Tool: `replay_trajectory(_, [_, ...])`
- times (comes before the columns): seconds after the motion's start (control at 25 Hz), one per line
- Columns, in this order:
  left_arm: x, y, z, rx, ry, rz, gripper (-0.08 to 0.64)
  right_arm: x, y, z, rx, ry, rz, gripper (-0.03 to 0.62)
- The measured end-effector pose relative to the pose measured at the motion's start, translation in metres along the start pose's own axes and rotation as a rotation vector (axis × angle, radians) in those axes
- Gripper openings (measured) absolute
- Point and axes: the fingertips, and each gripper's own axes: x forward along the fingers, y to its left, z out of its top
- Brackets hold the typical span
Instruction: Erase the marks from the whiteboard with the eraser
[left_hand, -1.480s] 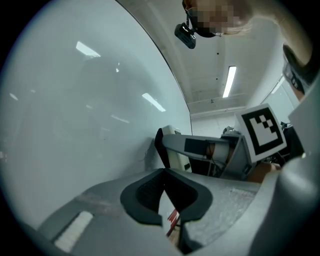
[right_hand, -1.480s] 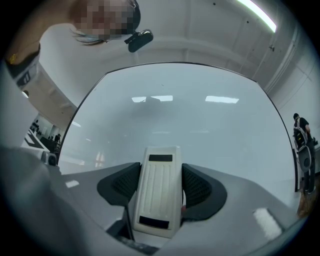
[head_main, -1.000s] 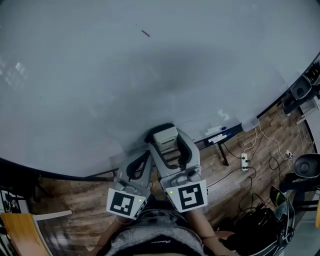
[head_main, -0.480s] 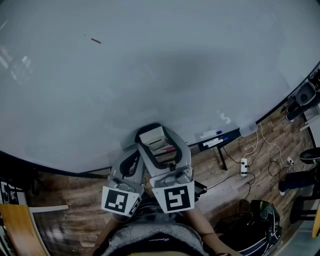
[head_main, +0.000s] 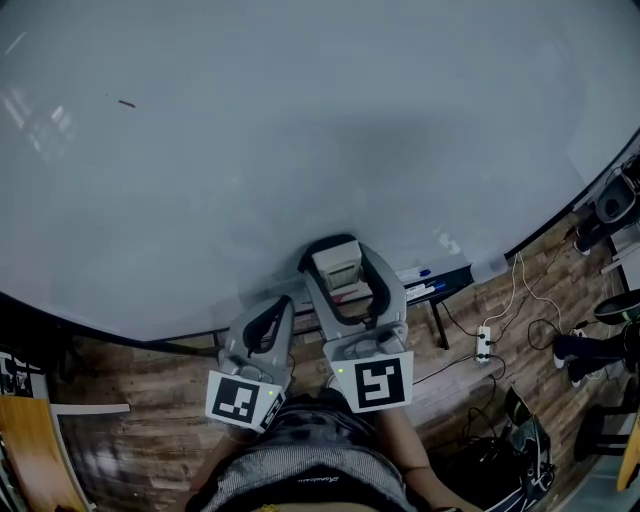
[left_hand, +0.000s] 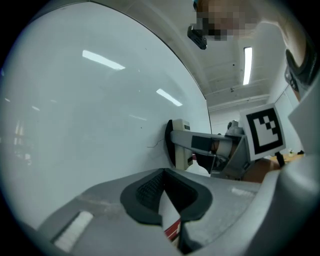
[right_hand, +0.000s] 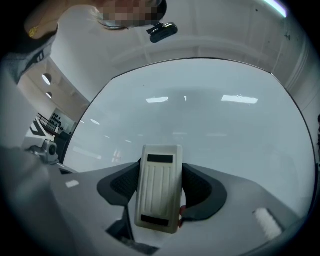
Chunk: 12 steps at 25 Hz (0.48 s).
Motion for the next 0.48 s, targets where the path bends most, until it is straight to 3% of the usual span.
replay_trajectory(0.48, [0.024,-0.034,-0.005,-0.011,-0.004,0.054,-0.002,-0.023,-0.082,-0.017,0.014,0.018,-0.053,0.267])
